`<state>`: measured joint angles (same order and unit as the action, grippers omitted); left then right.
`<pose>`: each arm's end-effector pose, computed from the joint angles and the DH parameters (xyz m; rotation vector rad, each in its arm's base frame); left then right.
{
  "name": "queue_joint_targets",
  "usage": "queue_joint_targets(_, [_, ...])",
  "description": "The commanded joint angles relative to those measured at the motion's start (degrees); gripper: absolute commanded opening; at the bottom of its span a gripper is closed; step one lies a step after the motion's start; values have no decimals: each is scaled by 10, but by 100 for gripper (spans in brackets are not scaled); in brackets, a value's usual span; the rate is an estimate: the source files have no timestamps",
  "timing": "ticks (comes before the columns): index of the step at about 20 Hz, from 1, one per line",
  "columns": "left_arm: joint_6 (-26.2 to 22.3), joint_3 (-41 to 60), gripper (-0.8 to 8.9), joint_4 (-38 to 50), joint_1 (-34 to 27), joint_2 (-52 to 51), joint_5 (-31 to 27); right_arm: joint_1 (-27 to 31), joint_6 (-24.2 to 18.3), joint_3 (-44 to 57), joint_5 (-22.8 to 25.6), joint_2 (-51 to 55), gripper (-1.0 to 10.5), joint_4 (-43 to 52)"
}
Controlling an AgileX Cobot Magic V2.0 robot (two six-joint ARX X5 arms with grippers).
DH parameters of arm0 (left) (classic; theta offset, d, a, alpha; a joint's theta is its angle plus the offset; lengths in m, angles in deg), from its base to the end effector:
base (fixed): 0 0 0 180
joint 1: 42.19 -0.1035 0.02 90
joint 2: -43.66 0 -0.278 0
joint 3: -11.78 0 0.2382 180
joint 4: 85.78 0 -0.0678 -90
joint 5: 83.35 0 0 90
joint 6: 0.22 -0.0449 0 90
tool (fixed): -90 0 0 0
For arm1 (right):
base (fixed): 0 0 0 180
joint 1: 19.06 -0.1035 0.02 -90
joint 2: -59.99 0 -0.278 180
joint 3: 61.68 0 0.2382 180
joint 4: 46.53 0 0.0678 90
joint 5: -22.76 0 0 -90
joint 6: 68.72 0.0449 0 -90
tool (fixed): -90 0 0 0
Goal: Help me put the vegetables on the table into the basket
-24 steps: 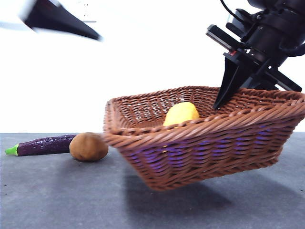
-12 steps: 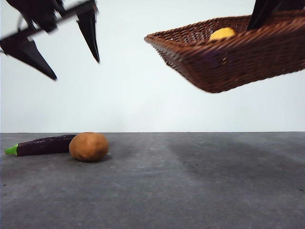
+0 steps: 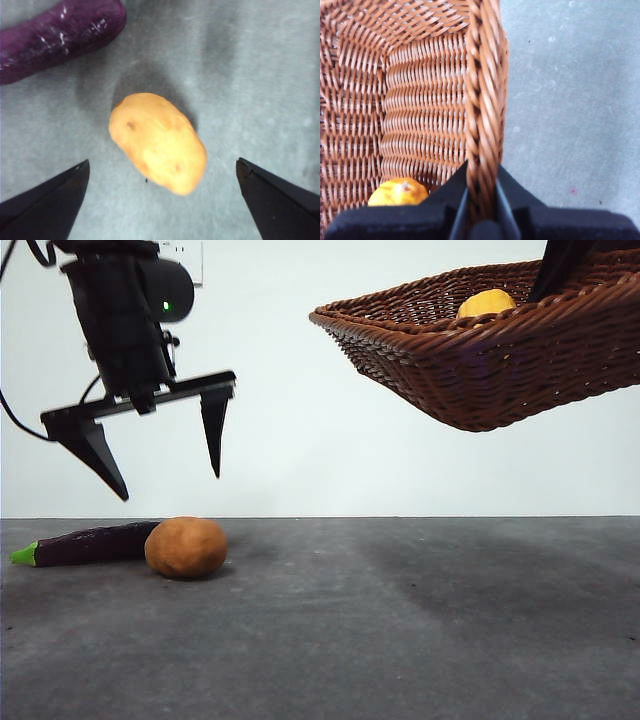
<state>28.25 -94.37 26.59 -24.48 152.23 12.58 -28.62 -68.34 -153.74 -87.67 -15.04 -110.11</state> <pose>0.3652 -0.1215 0.2513 -0.3013 1.2795 -0.0478 0.2454 0.0572 0.3621 0.0839 0.8194 0.4914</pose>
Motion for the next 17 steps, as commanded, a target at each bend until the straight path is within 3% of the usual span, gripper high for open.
queue_joint_targets(1, [10,-2,490,6,-2,26,14,0,-7,-3,-6,3,-12,9])
queue_joint_targets(17, [59,-2,490,49,-2,87,20,0,-22,-3,-24,3,-12,23])
